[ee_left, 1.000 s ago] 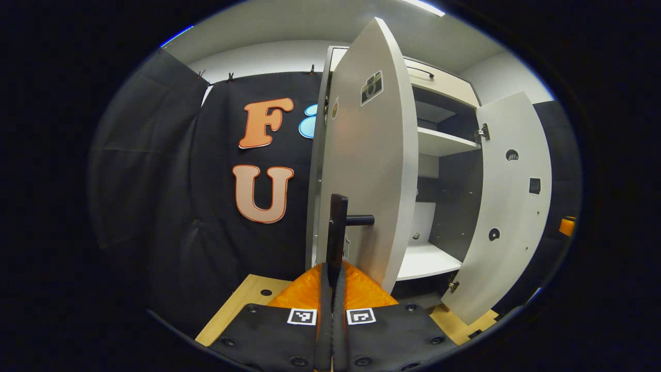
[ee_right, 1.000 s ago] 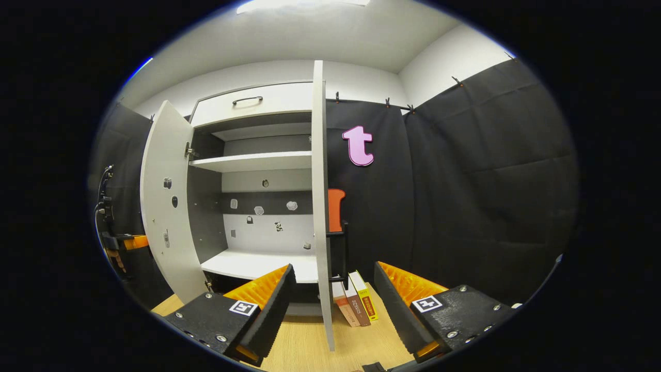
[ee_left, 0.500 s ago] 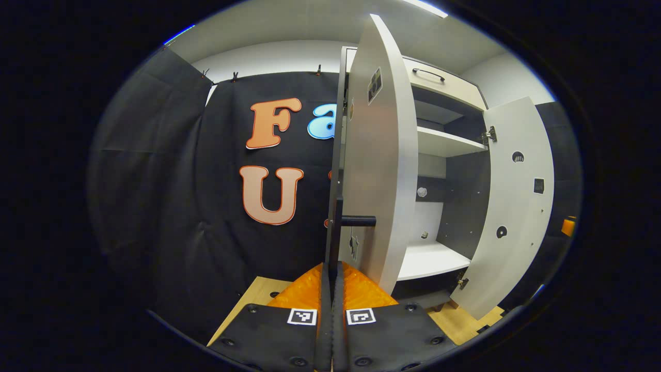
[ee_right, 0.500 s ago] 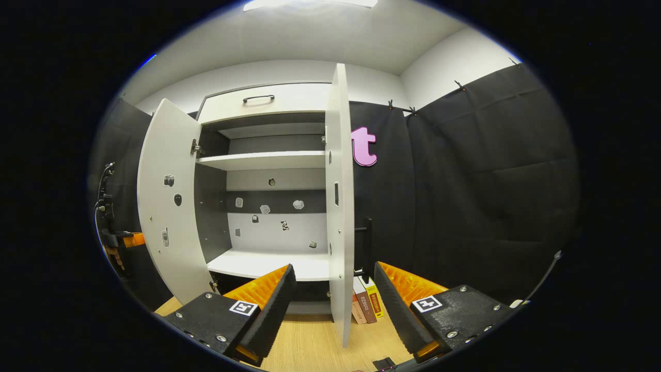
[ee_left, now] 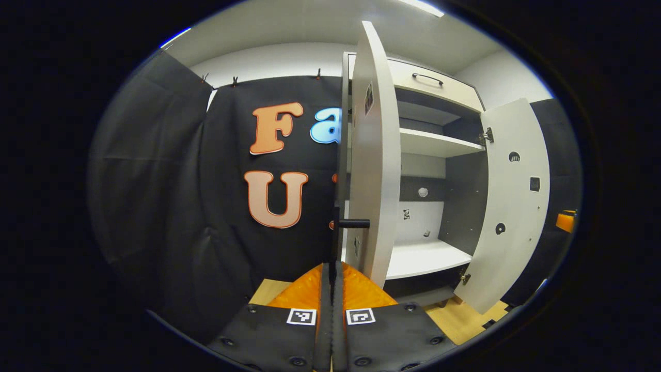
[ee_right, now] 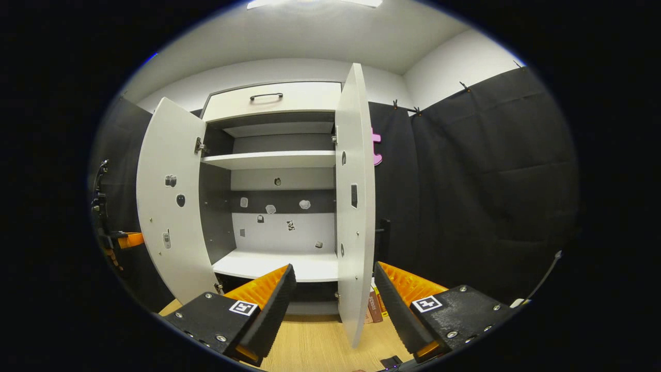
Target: Open the right door of the double-door shoe cabinet with the right hand, and open the left door with the left hand.
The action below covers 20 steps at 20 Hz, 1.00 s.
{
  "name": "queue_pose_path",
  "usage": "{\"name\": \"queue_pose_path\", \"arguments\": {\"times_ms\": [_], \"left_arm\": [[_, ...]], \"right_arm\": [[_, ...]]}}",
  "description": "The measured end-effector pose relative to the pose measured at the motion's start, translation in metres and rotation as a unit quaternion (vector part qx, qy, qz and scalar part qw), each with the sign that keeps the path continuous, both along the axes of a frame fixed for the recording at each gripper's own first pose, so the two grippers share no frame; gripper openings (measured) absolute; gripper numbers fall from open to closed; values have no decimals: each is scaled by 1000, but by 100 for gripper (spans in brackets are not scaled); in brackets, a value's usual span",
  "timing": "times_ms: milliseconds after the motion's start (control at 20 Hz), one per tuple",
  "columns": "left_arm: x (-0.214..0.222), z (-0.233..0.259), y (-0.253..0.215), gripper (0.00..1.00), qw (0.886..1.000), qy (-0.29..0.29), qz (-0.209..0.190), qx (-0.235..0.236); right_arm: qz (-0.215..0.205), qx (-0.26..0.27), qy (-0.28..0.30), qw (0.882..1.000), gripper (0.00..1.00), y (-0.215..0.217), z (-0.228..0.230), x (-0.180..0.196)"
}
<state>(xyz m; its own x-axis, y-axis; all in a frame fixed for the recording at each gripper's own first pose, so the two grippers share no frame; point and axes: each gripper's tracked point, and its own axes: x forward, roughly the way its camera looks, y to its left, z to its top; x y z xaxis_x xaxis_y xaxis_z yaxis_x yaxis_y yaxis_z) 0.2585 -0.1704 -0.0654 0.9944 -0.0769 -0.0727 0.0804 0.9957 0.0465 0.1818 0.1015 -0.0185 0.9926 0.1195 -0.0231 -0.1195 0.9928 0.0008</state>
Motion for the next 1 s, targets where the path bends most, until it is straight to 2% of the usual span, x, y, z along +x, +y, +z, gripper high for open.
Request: {"name": "queue_pose_path", "arguments": {"times_ms": [100, 350, 450, 500, 650, 700, 800, 1000], "left_arm": [[-12, 7, 15, 7, 1000, 8, 25, 0], [-39, 56, 28, 14, 998, 14, 27, -59], [-41, 79, 37, 25, 998, 2, 33, -59], [-44, 91, 41, 42, 998, -7, 36, -54], [-52, 119, 39, 57, 998, -29, 29, -43], [-53, 125, 39, 82, 998, -31, 29, -42], [-50, 130, 40, 99, 998, -30, 31, -43], [-53, 141, 38, 95, 998, -34, 33, -46]], "right_arm": [[2, 1, -1, 1000, 93, 3, 4, 1], [-15, -22, -19, 999, 93, -10, 18, 9], [-12, -19, -22, 1000, 93, -7, 23, 12], [-13, -19, -22, 999, 93, -8, 26, 11], [-14, -21, -29, 999, 93, -10, 34, 14], [-13, -18, -29, 999, 93, -8, 36, 14], [-9, -14, -32, 999, 93, -5, 41, 12], [-10, -23, -44, 999, 93, -7, 49, 14]]}}
